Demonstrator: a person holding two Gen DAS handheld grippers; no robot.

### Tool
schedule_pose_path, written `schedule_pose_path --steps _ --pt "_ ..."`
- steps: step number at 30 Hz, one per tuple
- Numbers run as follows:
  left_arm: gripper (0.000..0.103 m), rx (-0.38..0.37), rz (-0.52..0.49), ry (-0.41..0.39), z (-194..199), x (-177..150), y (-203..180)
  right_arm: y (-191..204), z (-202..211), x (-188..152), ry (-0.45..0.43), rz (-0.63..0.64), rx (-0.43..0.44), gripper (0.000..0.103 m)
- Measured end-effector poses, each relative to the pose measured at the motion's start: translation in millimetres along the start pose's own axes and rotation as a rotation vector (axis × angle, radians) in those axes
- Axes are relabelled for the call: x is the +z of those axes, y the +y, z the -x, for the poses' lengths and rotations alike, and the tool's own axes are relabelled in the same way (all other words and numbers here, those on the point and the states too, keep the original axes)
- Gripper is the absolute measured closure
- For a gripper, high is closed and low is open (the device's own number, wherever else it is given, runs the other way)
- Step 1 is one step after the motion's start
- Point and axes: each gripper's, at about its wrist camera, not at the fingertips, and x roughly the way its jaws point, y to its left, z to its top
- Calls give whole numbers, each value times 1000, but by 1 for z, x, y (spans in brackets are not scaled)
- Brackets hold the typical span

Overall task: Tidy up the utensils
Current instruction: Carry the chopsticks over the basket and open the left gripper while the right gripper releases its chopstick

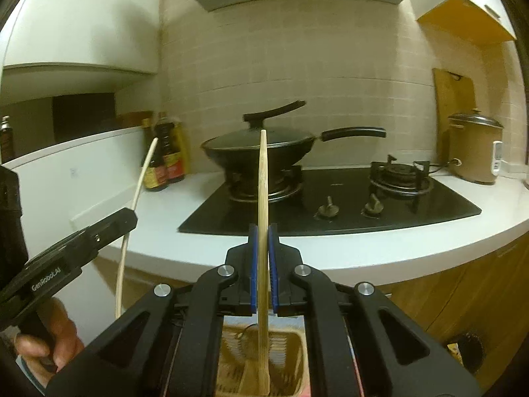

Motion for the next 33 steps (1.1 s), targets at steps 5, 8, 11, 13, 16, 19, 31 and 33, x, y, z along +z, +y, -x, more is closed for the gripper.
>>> schedule_pose_path --steps 5,8,11,13,16,19,31,33 --pt "93 35 -5 -17 -9 -13 9 -9 -11 -15 -28 -19 -27 99" --pt "93 30 -3 -17 -10 -21 12 -7 -12 -22 -29 -9 -24 99" --pt "92 21 -2 -14 -6 -25 15 -4 -6 -30 -31 -2 -23 99" --pt "92 6 8 1 -1 -27 17 -6 -1 -34 -9 -13 -2 98" --pt "92 -8 27 23 10 -32 22 -9 9 -43 21 -38 26 97" --pt "86 -9 39 49 21 -35 25 -12 25 -56 70 -57 47 97" --pt "53 -59 128 228 87 -66 31 -8 91 -125 301 -118 107 78" --pt "50 -58 128 279 100 -80 27 -7 102 -140 329 -134 114 61"
